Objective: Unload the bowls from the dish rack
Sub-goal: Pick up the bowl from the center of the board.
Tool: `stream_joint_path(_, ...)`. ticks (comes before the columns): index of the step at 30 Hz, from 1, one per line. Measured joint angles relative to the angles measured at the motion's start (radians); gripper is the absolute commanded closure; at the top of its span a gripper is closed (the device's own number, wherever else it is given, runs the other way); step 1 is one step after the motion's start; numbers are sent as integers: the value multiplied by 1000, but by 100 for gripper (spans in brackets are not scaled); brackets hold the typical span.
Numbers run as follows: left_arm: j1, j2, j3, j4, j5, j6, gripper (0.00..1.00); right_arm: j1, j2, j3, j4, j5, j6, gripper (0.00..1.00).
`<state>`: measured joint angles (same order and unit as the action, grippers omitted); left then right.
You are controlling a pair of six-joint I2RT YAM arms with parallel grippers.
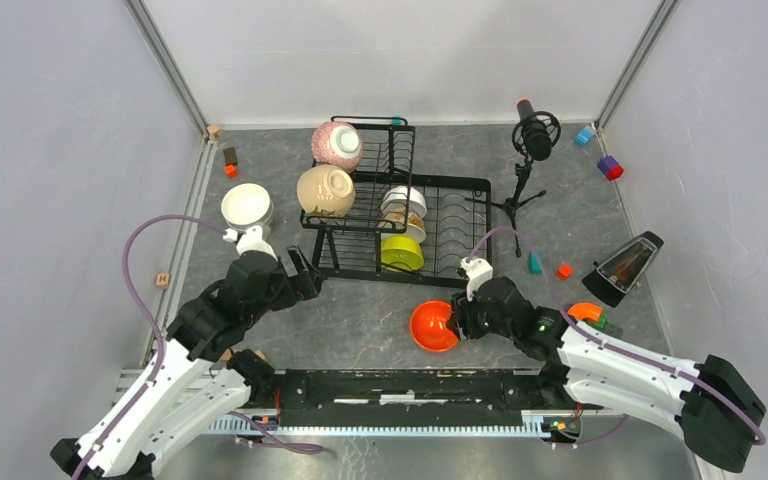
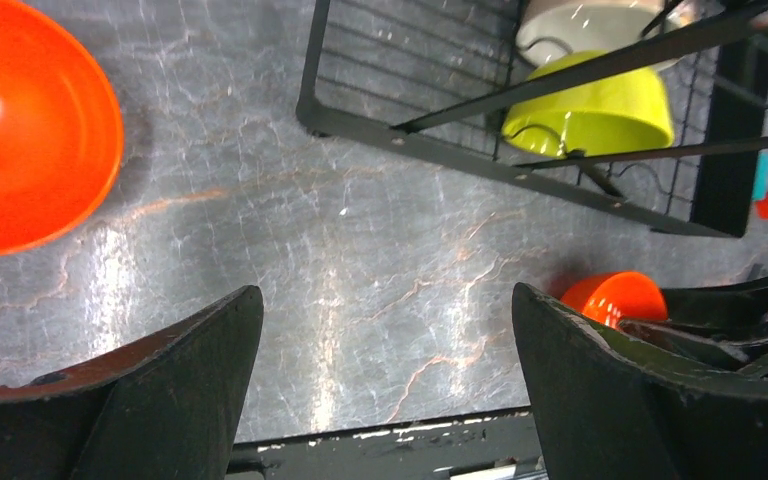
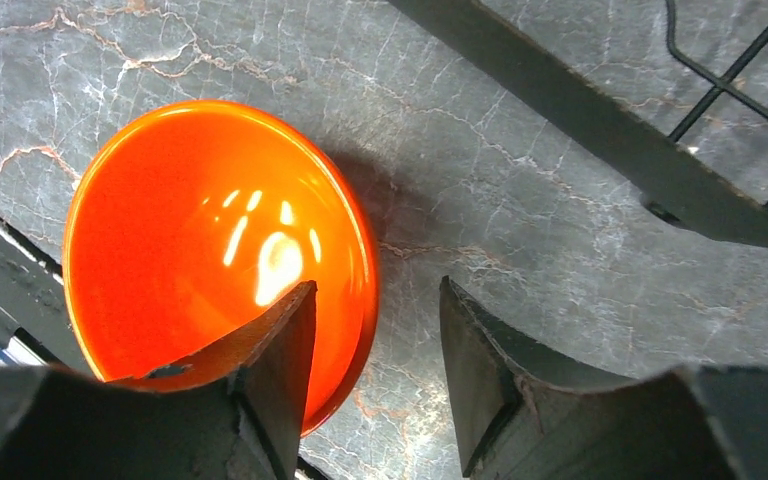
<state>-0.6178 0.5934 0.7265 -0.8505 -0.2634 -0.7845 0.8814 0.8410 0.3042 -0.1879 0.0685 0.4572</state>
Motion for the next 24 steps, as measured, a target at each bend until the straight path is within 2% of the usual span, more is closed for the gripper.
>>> stream_joint_path(6,-1,-56,41,18,-65,32,0,0,28,0,16,-44,3,68)
stream_joint_path(12,-1,-70,65,21,-100,62,0,0,29,8,8,-68,-10,100)
stream_joint_path(21,-1,-50,158,24,-101,119,0,5,22,174,-77,-124,-72,100)
stream_joint_path(24,-1,-43,175,48,-37,164,0,23,17,240,-84,-132,-97,100)
